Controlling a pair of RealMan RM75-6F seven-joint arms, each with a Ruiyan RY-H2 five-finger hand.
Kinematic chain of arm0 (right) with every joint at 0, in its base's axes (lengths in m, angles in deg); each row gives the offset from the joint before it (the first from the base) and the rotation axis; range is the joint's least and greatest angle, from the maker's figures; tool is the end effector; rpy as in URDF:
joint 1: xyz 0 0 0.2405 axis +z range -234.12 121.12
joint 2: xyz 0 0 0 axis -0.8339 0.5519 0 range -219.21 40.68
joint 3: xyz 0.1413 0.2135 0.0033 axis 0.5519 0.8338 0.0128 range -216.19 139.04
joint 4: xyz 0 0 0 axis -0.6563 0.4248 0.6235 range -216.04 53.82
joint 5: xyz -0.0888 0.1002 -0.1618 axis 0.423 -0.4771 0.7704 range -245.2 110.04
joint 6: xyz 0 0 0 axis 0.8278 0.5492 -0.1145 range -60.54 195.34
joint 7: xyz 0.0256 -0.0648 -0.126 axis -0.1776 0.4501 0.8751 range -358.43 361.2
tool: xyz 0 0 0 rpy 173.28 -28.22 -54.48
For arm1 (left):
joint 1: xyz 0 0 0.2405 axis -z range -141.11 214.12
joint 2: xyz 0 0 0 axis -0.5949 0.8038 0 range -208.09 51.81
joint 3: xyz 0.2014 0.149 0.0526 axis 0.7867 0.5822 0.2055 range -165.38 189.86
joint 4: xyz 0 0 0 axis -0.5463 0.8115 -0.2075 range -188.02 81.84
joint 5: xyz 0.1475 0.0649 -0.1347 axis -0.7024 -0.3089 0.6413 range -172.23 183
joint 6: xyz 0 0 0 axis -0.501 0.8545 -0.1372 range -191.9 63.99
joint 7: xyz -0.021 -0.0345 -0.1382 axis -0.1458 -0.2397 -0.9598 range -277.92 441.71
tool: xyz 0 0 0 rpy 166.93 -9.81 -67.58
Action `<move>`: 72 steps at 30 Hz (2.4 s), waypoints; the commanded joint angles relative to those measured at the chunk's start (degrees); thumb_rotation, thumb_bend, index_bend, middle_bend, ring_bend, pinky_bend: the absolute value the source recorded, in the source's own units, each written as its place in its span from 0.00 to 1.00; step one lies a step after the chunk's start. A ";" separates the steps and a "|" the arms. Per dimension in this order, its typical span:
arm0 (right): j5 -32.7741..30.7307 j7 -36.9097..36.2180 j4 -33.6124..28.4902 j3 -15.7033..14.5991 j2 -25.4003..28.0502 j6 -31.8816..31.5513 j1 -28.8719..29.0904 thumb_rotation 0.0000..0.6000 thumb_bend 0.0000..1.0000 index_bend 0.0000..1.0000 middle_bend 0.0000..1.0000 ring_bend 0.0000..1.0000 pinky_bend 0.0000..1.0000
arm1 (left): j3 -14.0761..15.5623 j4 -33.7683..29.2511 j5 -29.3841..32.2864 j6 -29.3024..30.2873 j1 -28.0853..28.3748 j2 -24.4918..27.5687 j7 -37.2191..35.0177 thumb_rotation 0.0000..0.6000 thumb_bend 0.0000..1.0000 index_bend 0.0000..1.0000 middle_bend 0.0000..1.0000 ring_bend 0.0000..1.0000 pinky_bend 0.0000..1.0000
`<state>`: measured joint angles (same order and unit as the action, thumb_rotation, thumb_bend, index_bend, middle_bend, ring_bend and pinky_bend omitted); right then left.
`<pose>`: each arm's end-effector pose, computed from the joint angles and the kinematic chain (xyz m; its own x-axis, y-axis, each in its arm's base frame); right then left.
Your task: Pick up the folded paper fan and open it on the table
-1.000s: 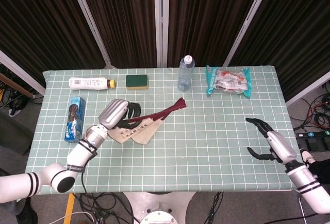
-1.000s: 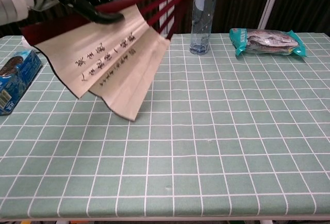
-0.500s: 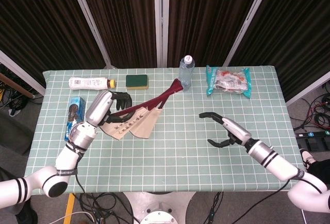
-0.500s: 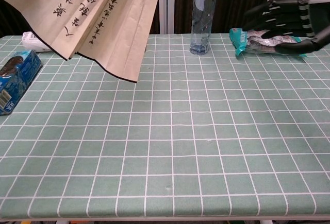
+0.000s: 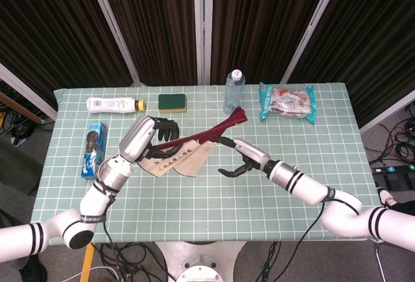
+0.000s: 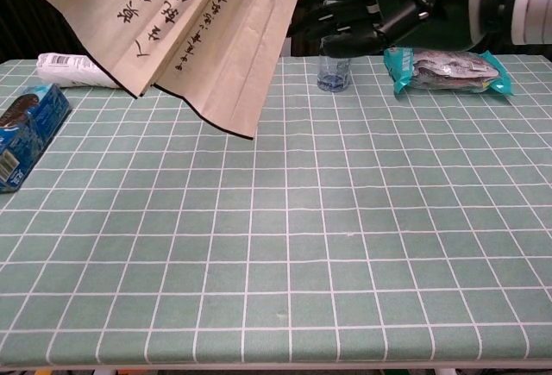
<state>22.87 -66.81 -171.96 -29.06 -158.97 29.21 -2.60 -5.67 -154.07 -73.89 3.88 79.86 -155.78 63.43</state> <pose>-0.0864 -0.3583 0.0423 -0.2504 -0.7836 0.5686 -0.8468 -0.1074 -0.5209 -0.0549 0.3350 0.0835 -0.2270 0.2629 0.9378 0.7717 -0.5389 0.3378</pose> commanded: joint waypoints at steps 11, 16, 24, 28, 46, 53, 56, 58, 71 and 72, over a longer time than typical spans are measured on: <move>-5.93 3.14 1.21 2.64 -4.35 1.50 3.52 1.00 0.38 0.28 0.17 0.00 0.00 | -0.65 -0.88 0.02 -0.16 0.44 -0.41 0.26 1.00 0.37 0.65 0.69 0.67 0.71; -10.02 5.92 1.59 4.29 -6.59 1.36 4.00 1.00 0.56 0.46 0.24 0.03 0.00 | -0.64 -1.35 -0.26 0.22 0.36 -0.85 0.15 1.00 0.37 0.65 0.69 0.67 0.71; -16.59 19.64 2.35 5.13 -8.64 -2.24 2.80 1.00 0.70 0.72 0.36 0.16 0.00 | 0.63 -0.44 -1.23 0.94 -0.81 -0.14 0.79 1.00 0.37 0.65 0.69 0.67 0.71; -18.88 30.56 2.02 4.21 -8.32 -6.26 0.94 1.00 0.71 0.73 0.36 0.16 0.00 | 2.16 2.07 -2.80 1.50 -1.72 0.63 2.43 1.00 0.37 0.65 0.69 0.67 0.70; -14.43 62.84 5.35 -1.31 -8.48 -21.95 -7.29 1.00 0.70 0.66 0.35 0.16 0.00 | 8.60 12.79 -11.91 6.96 -4.21 -3.51 22.92 1.00 0.37 0.65 0.69 0.67 0.70; -11.41 70.64 9.45 -2.92 -11.53 -27.82 -10.52 1.00 0.68 0.62 0.34 0.16 0.00 | 10.47 18.37 -14.90 9.32 -4.98 -8.77 32.65 1.00 0.37 0.65 0.69 0.67 0.70; -10.32 72.29 11.81 -3.07 -12.90 -29.79 -11.59 1.00 0.67 0.60 0.33 0.15 0.00 | 10.61 20.74 -15.44 10.15 -5.23 -10.87 36.19 1.00 0.37 0.65 0.68 0.67 0.70; -9.54 73.42 13.77 -3.15 -13.97 -31.21 -12.30 1.00 0.66 0.58 0.33 0.15 0.00 | 10.55 22.56 -15.94 11.05 -5.43 -12.36 39.22 1.00 0.37 0.65 0.68 0.67 0.70; -4.18 77.81 27.00 -3.68 -20.89 -38.18 -15.03 1.00 0.63 0.49 0.28 0.09 0.00 | 10.71 31.49 -18.18 13.42 -5.39 -19.05 49.67 1.00 0.37 0.64 0.66 0.67 0.70; -3.70 78.15 28.15 -3.89 -21.52 -38.63 -15.28 1.00 0.63 0.49 0.28 0.08 0.00 | 10.80 32.23 -18.44 13.80 -5.54 -19.66 51.30 1.00 0.37 0.64 0.66 0.67 0.70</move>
<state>18.20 10.70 -145.27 -32.66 -179.39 -8.45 -17.37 5.00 -122.84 -91.75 16.94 74.45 -174.45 112.92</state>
